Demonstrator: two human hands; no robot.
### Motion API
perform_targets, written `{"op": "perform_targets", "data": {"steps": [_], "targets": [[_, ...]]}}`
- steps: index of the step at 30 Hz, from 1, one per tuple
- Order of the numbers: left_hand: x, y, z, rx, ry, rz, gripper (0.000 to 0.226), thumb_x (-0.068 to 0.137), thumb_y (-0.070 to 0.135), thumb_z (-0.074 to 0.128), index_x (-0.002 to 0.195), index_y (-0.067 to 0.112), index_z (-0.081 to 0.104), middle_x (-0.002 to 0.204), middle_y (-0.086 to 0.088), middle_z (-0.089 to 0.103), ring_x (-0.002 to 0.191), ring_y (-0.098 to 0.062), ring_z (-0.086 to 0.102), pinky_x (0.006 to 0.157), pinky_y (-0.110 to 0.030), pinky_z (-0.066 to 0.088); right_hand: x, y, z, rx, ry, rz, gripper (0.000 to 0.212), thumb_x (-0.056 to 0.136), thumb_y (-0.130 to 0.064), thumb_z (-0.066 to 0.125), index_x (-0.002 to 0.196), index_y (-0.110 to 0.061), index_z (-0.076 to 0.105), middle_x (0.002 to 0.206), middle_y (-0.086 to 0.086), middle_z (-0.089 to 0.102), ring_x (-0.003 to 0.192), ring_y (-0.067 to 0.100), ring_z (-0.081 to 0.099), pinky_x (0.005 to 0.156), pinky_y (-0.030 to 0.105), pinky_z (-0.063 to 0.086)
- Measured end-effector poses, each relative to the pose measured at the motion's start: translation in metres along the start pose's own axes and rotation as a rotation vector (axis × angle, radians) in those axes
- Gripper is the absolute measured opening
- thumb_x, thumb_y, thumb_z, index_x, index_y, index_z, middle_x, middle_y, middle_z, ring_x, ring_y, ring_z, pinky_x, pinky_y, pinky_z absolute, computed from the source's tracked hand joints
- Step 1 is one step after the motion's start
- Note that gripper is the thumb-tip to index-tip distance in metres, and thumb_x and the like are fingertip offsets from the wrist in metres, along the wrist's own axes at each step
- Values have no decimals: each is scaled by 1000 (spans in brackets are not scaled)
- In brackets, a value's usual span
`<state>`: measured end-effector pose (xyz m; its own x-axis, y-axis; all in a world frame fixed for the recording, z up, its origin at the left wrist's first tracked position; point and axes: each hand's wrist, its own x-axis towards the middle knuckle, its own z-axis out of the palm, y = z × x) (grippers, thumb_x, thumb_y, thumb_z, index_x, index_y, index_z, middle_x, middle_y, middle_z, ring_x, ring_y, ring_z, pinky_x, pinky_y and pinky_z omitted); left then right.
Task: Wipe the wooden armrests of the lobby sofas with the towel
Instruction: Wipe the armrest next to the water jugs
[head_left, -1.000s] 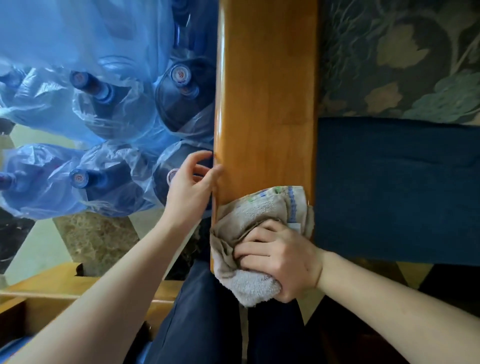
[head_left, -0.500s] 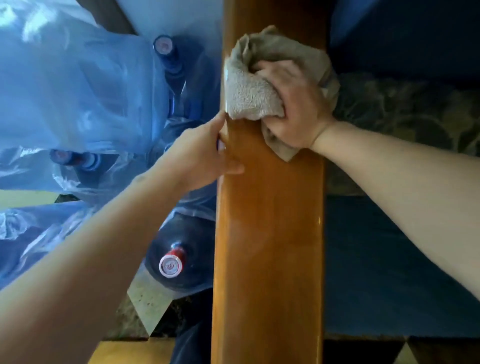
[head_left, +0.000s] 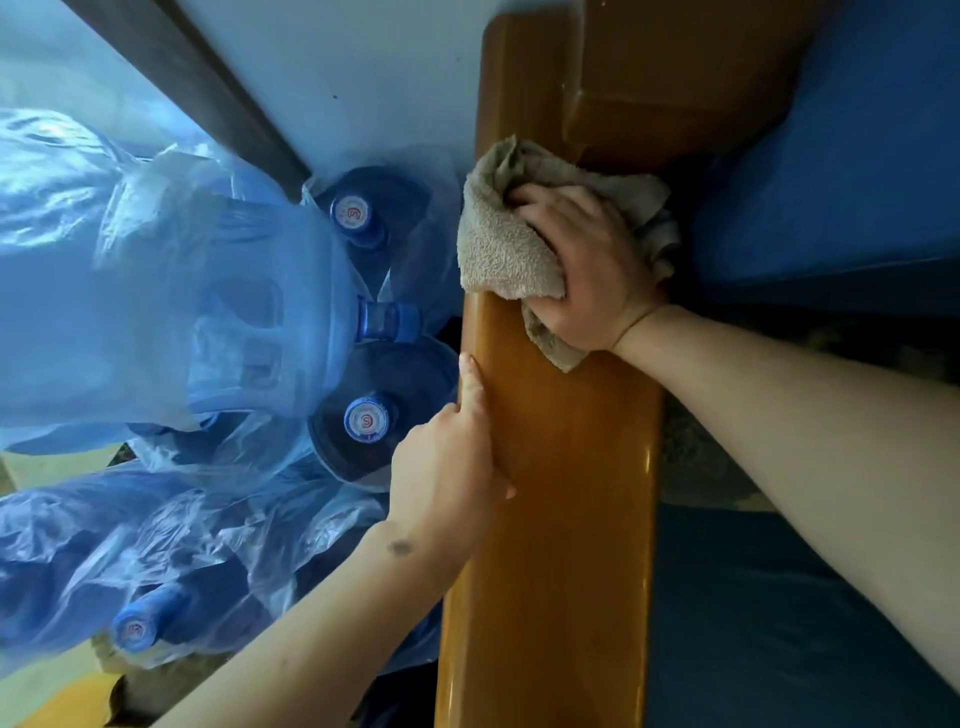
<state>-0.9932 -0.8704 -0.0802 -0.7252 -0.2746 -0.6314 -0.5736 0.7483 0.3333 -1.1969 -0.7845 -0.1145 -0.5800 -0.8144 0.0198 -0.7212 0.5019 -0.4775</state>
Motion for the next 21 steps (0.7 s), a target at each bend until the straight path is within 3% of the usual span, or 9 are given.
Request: {"op": "perform_targets", "data": {"steps": [6, 10, 12, 15, 17, 19, 21], "targets": [[-2, -5, 4, -97, 55, -2, 131, 71, 24, 87, 160, 30, -8, 99, -5, 69, 88, -27, 68, 77, -43, 56, 1, -2, 0, 15, 45, -9, 54, 81, -36, 58, 130, -13, 59, 140, 6, 61, 126, 32, 53, 106, 47, 43], [-26, -22, 26, -337, 170, 44, 106, 83, 39, 78, 159, 43, 4, 141, 2, 53, 121, -21, 56, 90, -36, 50, -6, -4, 4, -26, 78, 34, 62, 84, -32, 52, 143, -14, 51, 139, 10, 60, 131, 32, 49, 112, 43, 39], [-50, -38, 46, -583, 310, 42, 82, 92, 48, 67, 157, 47, 17, 146, 9, 46, 127, -14, 51, 101, -35, 49, -5, -14, 12, -42, 111, 61, 59, 87, -35, 49, 143, -17, 51, 139, 11, 60, 132, 32, 48, 114, 45, 38], [-80, -58, 63, -917, 484, -81, 47, 94, 43, 66, 140, 40, 56, 123, 18, 57, 107, 0, 59, 93, -22, 51, -14, -34, 24, -92, 136, 150, 59, 88, -41, 46, 141, -18, 53, 140, 13, 59, 135, 32, 48, 116, 47, 35], [-97, -70, 66, -1195, 445, -177, 22, 91, 39, 71, 112, 33, 74, 105, 14, 72, 96, -1, 66, 84, -28, 55, -38, -56, 37, -103, 128, 137, 58, 86, -36, 50, 140, -15, 54, 140, 14, 58, 136, 32, 48, 117, 47, 34], [-113, -77, 66, -1408, 355, -203, 6, 88, 37, 75, 88, 33, 79, 90, 14, 77, 91, -3, 70, 75, -28, 53, -68, -82, 47, -120, 75, 58, 58, 82, -33, 52, 136, -12, 59, 136, 14, 62, 133, 32, 50, 115, 47, 35], [-129, -77, 65, -1489, 303, -180, 12, 87, 34, 77, 76, 34, 80, 81, 15, 75, 89, -6, 68, 73, -26, 51, -97, -103, 52, -129, 19, -17, 56, 78, -34, 53, 128, -13, 65, 129, 11, 67, 128, 32, 53, 111, 46, 37]]}}
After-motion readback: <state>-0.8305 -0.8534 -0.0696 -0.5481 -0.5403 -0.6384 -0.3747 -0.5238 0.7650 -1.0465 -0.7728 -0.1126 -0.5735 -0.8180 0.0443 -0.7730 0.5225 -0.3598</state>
